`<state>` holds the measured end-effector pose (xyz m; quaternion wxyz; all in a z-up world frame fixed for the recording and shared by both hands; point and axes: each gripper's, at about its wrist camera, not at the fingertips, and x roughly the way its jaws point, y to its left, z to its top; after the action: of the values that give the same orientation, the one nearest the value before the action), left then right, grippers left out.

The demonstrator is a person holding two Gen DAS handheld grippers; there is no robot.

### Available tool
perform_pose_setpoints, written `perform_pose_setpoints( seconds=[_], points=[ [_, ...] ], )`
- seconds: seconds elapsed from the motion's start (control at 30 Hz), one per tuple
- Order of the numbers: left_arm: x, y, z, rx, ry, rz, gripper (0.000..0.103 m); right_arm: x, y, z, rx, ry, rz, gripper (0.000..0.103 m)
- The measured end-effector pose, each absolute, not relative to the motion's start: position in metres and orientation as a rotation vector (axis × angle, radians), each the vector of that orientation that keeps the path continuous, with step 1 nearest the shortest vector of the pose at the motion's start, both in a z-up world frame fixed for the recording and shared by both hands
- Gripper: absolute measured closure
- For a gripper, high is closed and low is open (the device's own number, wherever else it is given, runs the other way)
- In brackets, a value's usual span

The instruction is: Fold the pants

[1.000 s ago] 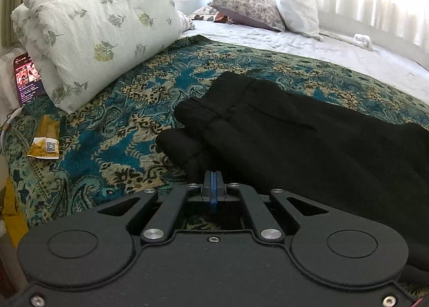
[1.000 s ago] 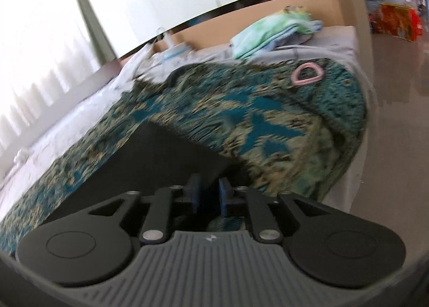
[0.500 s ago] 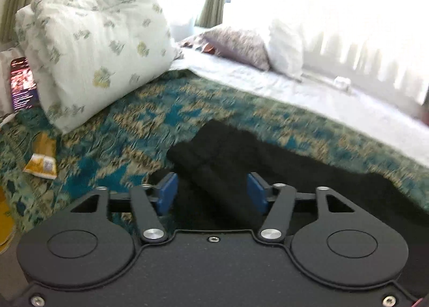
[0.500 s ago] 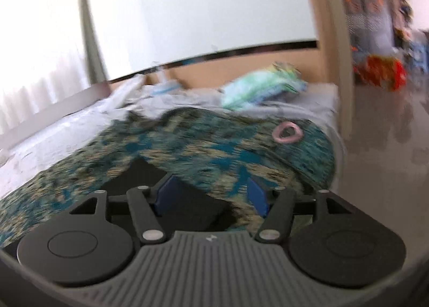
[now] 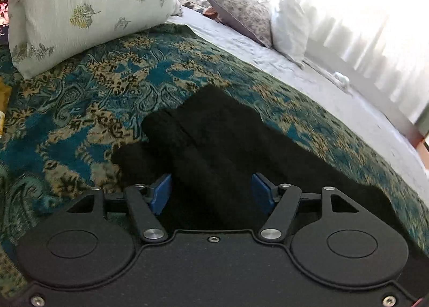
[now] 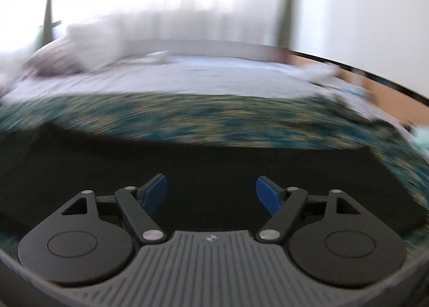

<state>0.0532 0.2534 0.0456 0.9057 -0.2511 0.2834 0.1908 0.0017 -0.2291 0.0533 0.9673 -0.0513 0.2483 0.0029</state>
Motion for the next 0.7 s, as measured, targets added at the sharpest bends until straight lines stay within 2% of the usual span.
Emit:
perform_pose_setpoints(
  seconds=[0.07, 0.1, 0.13, 0.17, 0.37, 0.57, 0.7],
  points=[
    [0.058, 0.255, 0.046, -0.520, 0.562, 0.403, 0.036, -0.001, -0.187, 0.049, -0.164, 0.495, 0.100, 0.018],
    [0.060, 0.256, 0.045, -0.520, 0.550, 0.410, 0.051, -0.002, -0.166, 0.046, -0.187, 0.491, 0.153, 0.018],
    [0.062, 0.257, 0.045, -0.507, 0.548, 0.422, 0.091, -0.004, -0.148, 0.045, -0.205, 0.486, 0.199, 0.018],
    [0.065, 0.256, 0.045, -0.482, 0.564, 0.439, 0.100, -0.006, -0.132, 0.043, -0.225, 0.480, 0.242, 0.018],
    [0.045, 0.253, 0.052, -0.413, 0.505, 0.425, 0.099, -0.015, -0.055, 0.034, -0.377, 0.474, 0.393, 0.018],
    [0.025, 0.255, 0.062, -0.427, 0.478, 0.401, 0.099, -0.016, -0.033, 0.024, -0.410, 0.509, 0.415, 0.018],
    [0.022, 0.256, 0.062, -0.424, 0.486, 0.397, 0.100, -0.016, -0.030, 0.023, -0.409, 0.493, 0.367, 0.031]
  ],
)
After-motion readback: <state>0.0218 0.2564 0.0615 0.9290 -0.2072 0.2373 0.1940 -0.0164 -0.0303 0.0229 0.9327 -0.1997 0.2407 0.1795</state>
